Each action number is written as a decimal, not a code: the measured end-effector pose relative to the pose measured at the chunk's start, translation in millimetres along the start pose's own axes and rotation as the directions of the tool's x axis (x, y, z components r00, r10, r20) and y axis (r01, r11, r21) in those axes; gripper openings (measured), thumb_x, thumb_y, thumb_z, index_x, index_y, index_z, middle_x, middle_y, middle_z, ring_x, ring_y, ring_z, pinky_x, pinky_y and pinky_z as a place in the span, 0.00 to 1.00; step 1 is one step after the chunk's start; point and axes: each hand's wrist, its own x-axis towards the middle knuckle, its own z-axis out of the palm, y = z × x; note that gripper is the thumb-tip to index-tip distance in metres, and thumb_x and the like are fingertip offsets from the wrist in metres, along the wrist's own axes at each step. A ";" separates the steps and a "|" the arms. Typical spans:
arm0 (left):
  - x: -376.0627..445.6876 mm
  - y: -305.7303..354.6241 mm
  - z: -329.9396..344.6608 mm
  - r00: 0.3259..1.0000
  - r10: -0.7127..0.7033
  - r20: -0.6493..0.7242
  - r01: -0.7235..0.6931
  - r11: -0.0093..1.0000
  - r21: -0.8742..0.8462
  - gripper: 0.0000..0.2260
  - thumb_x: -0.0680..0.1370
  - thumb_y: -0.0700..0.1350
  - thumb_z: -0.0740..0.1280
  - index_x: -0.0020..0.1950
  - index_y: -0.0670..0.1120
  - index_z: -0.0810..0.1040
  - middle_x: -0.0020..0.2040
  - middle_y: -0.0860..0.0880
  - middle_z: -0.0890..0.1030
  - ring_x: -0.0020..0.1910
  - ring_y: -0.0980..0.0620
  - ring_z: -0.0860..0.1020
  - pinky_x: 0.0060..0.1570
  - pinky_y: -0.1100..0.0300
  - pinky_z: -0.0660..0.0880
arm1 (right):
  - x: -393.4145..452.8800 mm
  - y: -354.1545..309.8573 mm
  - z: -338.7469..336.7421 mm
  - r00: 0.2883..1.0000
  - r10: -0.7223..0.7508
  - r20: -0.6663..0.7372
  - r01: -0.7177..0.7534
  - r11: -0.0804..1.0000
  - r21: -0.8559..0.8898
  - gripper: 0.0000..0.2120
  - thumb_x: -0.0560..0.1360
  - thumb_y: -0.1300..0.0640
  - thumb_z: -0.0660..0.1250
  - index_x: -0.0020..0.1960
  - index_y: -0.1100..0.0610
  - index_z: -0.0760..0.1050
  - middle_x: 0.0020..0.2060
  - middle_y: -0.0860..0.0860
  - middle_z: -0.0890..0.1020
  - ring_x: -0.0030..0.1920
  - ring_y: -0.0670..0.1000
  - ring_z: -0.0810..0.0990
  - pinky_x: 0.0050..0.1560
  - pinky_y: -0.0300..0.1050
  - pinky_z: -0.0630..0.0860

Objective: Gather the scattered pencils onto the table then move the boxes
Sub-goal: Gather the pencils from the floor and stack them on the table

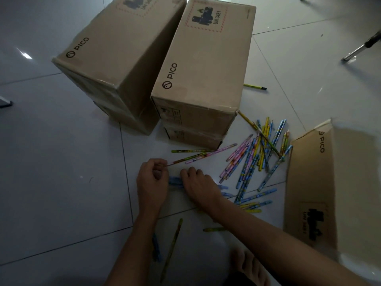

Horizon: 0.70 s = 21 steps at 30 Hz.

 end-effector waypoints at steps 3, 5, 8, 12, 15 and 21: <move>-2.0 4.7 1.1 0.995 -0.044 -0.086 0.043 0.999 -0.012 0.11 0.77 0.34 0.66 0.54 0.48 0.79 0.48 0.49 0.74 0.41 0.59 0.76 0.40 0.71 0.72 | 1.7 10.1 -7.5 1.000 -0.010 0.010 0.009 0.995 0.102 0.15 0.83 0.57 0.56 0.68 0.62 0.68 0.58 0.61 0.75 0.48 0.62 0.80 0.37 0.52 0.68; -2.2 6.2 4.0 0.993 -0.057 -0.105 0.055 0.998 -0.018 0.10 0.78 0.36 0.64 0.54 0.48 0.79 0.49 0.49 0.75 0.41 0.61 0.75 0.40 0.73 0.72 | 3.4 16.7 -16.8 0.998 0.047 0.042 -0.055 0.972 0.230 0.18 0.84 0.57 0.55 0.72 0.62 0.64 0.62 0.62 0.72 0.52 0.64 0.79 0.41 0.53 0.69; 0.9 9.2 14.2 1.000 0.012 -0.025 -0.011 1.000 0.017 0.09 0.77 0.36 0.66 0.51 0.49 0.80 0.48 0.49 0.78 0.43 0.57 0.78 0.44 0.62 0.77 | 2.0 28.8 -24.2 0.992 0.126 0.006 -0.122 0.948 0.293 0.20 0.84 0.55 0.55 0.73 0.60 0.62 0.60 0.62 0.76 0.51 0.64 0.79 0.40 0.51 0.67; 8.0 22.0 36.7 0.975 0.178 0.132 -0.200 0.964 0.175 0.08 0.73 0.36 0.71 0.48 0.47 0.82 0.47 0.49 0.79 0.48 0.49 0.78 0.47 0.54 0.77 | -6.6 52.2 -28.3 0.977 0.208 -0.039 -0.190 0.942 0.276 0.19 0.83 0.54 0.57 0.72 0.59 0.65 0.51 0.62 0.81 0.48 0.64 0.81 0.38 0.50 0.68; 17.7 28.6 53.2 0.941 0.238 0.241 -0.303 0.909 0.285 0.10 0.71 0.41 0.74 0.52 0.48 0.84 0.48 0.48 0.80 0.49 0.45 0.78 0.47 0.50 0.76 | -13.4 67.7 -30.0 0.958 0.282 -0.052 -0.248 0.906 0.343 0.18 0.81 0.53 0.60 0.68 0.59 0.69 0.48 0.62 0.81 0.46 0.64 0.81 0.37 0.50 0.69; 18.2 23.5 69.6 0.942 0.158 0.297 -0.270 0.883 0.385 0.11 0.73 0.48 0.75 0.54 0.52 0.84 0.50 0.49 0.81 0.50 0.47 0.80 0.47 0.52 0.77 | -28.0 89.2 -28.0 0.912 0.404 -0.067 -0.343 0.843 0.415 0.07 0.77 0.54 0.63 0.50 0.57 0.71 0.38 0.56 0.78 0.39 0.61 0.79 0.34 0.50 0.74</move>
